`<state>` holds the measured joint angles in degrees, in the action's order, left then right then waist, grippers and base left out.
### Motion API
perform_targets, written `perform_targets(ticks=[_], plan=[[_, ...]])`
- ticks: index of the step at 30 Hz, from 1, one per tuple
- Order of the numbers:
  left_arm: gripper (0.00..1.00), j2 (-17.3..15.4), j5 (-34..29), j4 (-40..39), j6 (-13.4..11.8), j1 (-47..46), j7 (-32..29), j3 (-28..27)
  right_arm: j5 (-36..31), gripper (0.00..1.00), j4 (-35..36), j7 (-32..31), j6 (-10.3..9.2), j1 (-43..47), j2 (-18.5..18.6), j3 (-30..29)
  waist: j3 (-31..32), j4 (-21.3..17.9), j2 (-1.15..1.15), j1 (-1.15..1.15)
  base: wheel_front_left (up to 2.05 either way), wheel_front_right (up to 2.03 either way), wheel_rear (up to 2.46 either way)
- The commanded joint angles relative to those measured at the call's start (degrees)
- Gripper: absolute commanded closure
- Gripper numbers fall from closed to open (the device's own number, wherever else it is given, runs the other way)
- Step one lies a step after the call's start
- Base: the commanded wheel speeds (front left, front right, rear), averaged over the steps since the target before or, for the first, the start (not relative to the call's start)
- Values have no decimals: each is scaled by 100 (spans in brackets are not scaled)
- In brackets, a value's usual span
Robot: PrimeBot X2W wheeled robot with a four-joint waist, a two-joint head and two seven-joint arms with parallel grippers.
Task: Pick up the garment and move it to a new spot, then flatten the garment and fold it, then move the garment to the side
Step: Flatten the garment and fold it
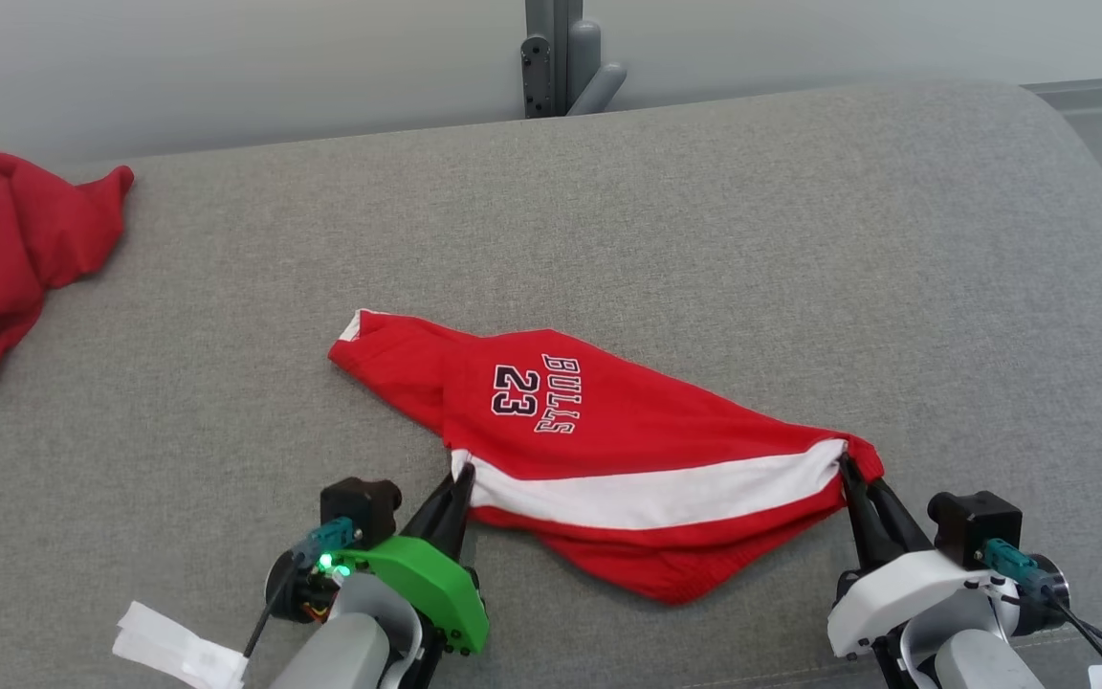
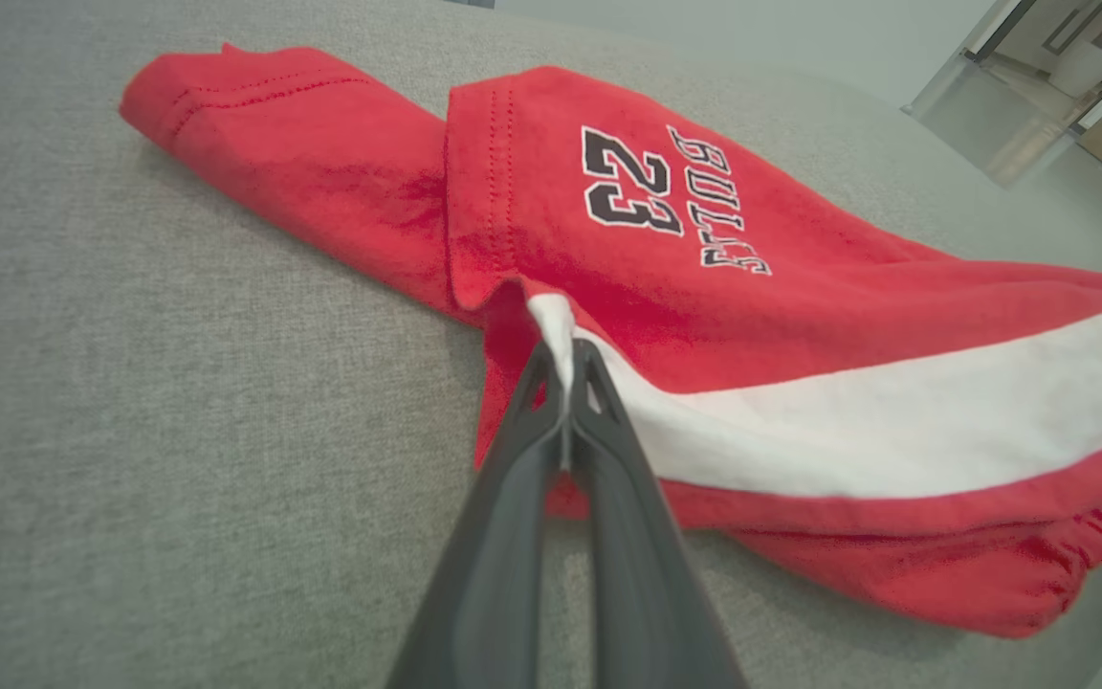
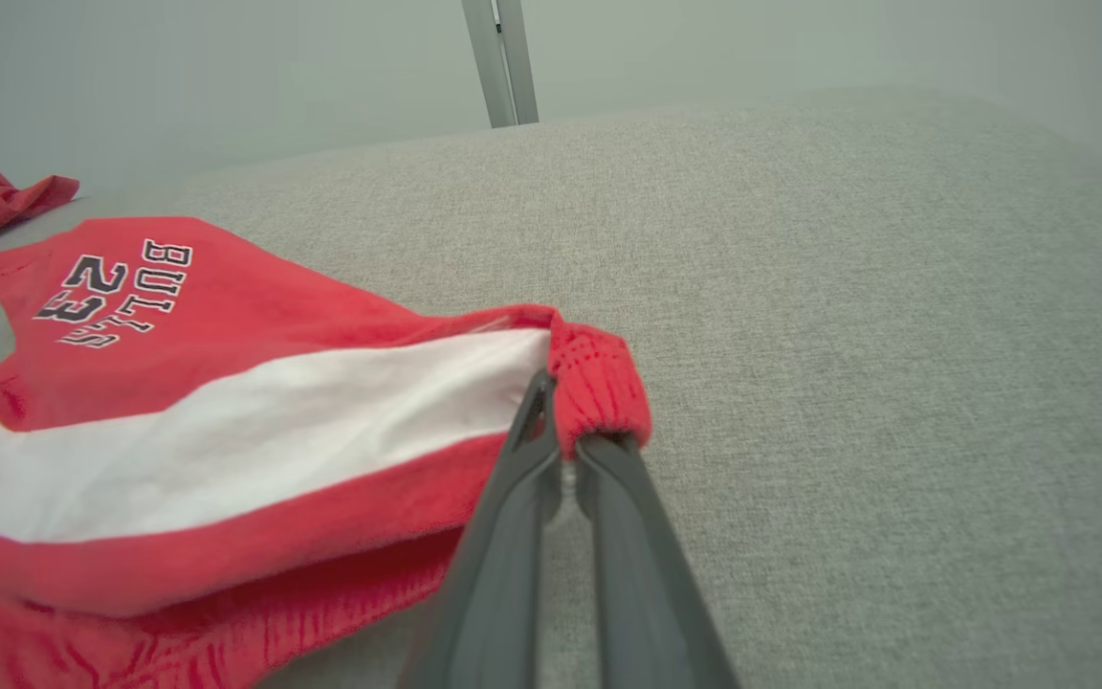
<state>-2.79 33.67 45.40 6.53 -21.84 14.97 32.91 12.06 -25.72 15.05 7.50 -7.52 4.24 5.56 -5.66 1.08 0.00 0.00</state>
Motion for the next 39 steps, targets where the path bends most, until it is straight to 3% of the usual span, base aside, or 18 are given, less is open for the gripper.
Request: perform_targets(ticks=[1, 10, 17, 23, 33, 39], plan=[[100, -20, 117, -188, -22, -5, 28, -133, 12, 100, 64, 23, -2, 49, 20, -5, 38, -3, 0, 0, 0, 0, 0], [100, -20, 222, -1465, -16, 409, 21, -852, 122, 100, 684, 23, -2, 118, 149, 115, 297, 1, 0, 0, 0, 0, 0], [100, -20, 316, -2703, -79, 776, 21, -1368, 331, 100, 1606, -5, -1, 239, 367, 291, 606, 22, 0, 0, 0, 0, 0], [100, -20, 397, -3715, -172, 1010, 21, -1680, 705, 100, 2645, -418, -2, 404, 636, 397, 780, 28, 0, 0, 0, 0, 0], [100, -20, 189, -4962, -284, 1287, 21, -1762, 1078, 100, 4378, -1174, -2, 931, 879, -43, 932, -31, 0, 0, 0, 0, 0], [100, -84, 54, -5197, -312, 1271, -43, -1670, 1141, 100, 4698, -1491, -1, 1046, 898, -198, 877, -47, 0, 0, 0, 0, 0]])
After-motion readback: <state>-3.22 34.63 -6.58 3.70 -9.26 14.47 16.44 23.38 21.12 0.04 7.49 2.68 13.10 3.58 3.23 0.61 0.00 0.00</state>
